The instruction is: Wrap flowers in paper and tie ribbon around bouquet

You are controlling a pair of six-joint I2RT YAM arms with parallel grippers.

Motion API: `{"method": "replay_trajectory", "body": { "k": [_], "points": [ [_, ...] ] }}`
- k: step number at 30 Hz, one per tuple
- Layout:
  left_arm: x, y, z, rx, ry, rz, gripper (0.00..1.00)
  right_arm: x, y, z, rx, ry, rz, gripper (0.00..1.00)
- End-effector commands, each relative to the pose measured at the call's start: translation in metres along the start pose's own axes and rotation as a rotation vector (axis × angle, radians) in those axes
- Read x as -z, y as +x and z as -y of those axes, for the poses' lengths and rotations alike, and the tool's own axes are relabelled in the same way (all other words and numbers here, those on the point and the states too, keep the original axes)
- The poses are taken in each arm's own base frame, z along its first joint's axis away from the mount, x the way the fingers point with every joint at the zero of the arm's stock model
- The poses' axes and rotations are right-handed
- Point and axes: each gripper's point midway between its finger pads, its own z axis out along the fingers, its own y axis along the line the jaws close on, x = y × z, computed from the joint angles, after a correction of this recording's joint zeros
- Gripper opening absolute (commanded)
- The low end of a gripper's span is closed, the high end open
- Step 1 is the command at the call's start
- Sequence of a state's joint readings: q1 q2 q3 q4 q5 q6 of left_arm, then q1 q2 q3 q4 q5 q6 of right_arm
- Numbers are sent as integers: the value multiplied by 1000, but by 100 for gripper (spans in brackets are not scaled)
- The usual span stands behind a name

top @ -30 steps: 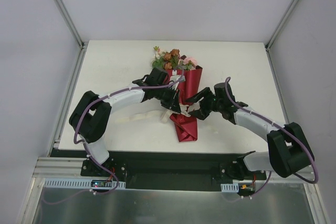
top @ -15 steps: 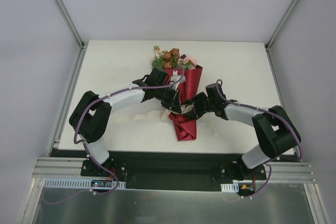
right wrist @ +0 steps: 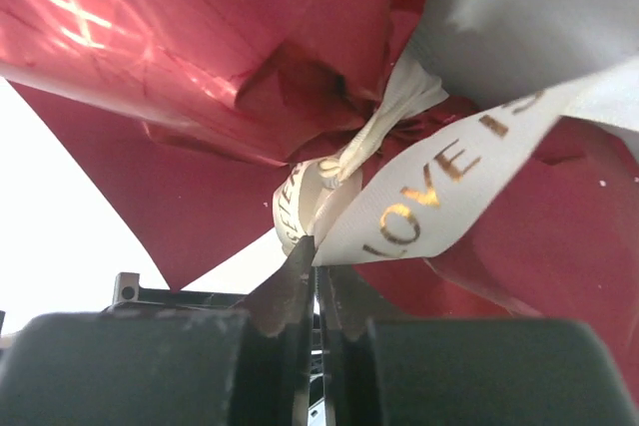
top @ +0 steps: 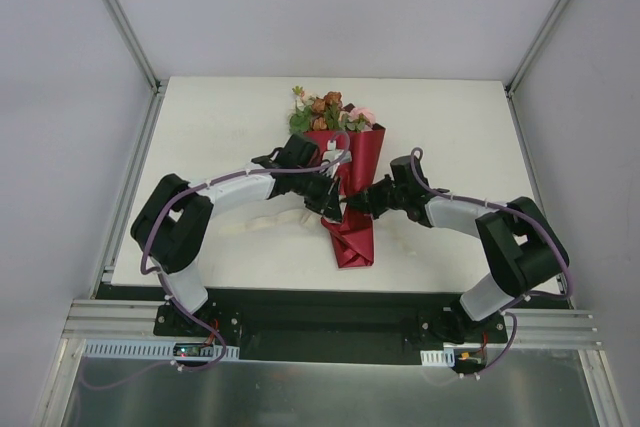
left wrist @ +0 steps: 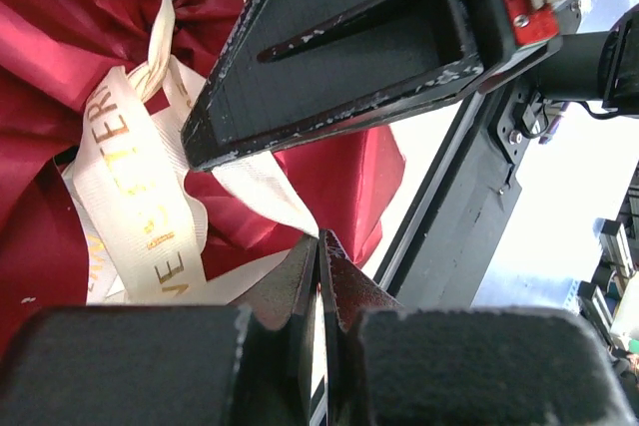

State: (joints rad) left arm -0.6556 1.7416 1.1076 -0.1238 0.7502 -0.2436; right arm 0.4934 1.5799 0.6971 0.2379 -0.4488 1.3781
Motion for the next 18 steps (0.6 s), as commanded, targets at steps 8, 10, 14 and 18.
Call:
{"method": "replay_trajectory", "body": {
  "k": [8, 10, 14, 18],
  "points": [
    [21, -2, 22, -45, -12, 39, 25, 4, 2, -6, 46, -71, -1, 0],
    [31, -16, 30, -38, -5, 81, 34, 6, 2, -5, 62, -81, -1, 1],
    [52, -51, 50, -15, 47, 151, 46, 9, 4, -4, 113, -108, 9, 0],
    [54, -67, 37, -43, -33, 173, 34, 12, 3, -7, 150, -139, 22, 0]
  ]
}}
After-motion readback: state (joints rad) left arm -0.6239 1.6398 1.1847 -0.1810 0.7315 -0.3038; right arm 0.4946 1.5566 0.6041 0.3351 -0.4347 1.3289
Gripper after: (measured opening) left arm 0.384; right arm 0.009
